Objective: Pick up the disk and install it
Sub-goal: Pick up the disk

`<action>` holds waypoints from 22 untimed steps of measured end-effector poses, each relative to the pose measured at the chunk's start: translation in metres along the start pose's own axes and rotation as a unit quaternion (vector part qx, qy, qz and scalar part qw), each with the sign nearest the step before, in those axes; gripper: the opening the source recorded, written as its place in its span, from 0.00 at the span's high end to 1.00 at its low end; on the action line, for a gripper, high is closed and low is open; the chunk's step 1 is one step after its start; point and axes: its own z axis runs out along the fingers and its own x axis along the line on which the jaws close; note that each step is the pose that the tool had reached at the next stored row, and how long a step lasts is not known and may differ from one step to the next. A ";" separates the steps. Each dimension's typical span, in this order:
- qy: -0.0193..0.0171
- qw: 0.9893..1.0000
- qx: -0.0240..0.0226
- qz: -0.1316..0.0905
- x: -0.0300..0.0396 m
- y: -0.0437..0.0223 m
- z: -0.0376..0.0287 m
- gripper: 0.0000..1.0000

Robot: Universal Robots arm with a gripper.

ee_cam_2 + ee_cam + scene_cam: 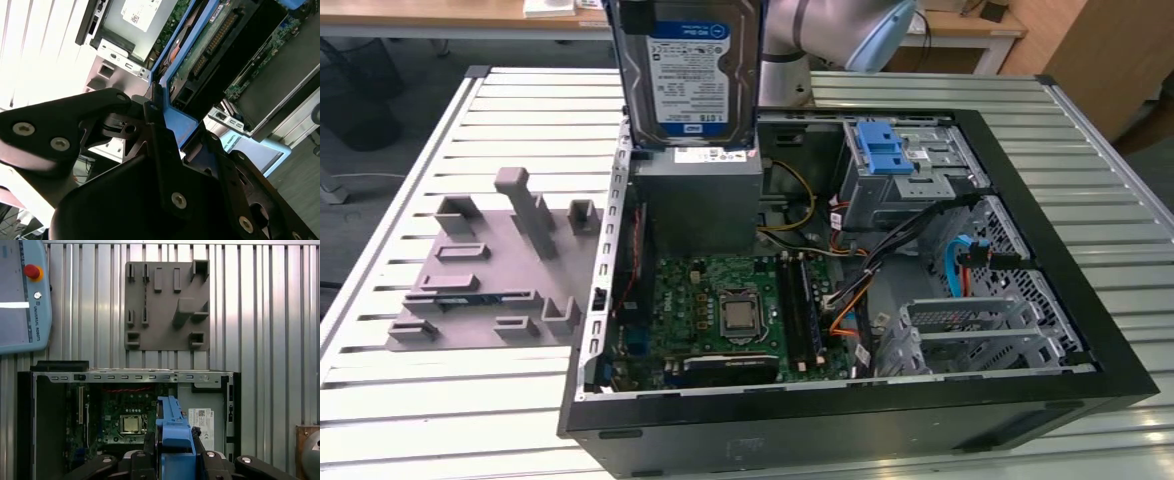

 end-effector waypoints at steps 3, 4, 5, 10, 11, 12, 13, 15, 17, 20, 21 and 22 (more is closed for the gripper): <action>0.000 1.000 0.000 0.000 0.0001 -0.0065 0.0000 0.64; 0.000 1.000 0.000 0.000 0.0003 -0.0083 0.0001 0.64; 0.000 1.000 0.000 0.000 0.0007 -0.0101 0.0002 0.64; 0.000 1.000 0.000 0.000 0.0069 -0.0132 0.0007 0.64; 0.000 1.000 0.000 0.000 0.0091 -0.0134 0.0007 0.64; 0.000 1.000 0.000 0.000 0.0111 -0.0136 0.0007 0.64; 0.000 1.000 0.000 0.000 0.0129 -0.0138 0.0008 0.64; 0.000 1.000 0.000 0.000 0.0154 -0.0147 0.0008 0.64; 0.000 1.000 0.000 0.000 0.0177 -0.0172 0.0009 0.64; 0.000 1.000 0.000 0.000 0.0195 -0.0240 0.0009 0.64; 0.000 1.000 0.000 0.000 0.0199 -0.0268 0.0009 0.64; 0.000 1.000 0.000 0.000 0.0202 -0.0297 0.0010 0.64</action>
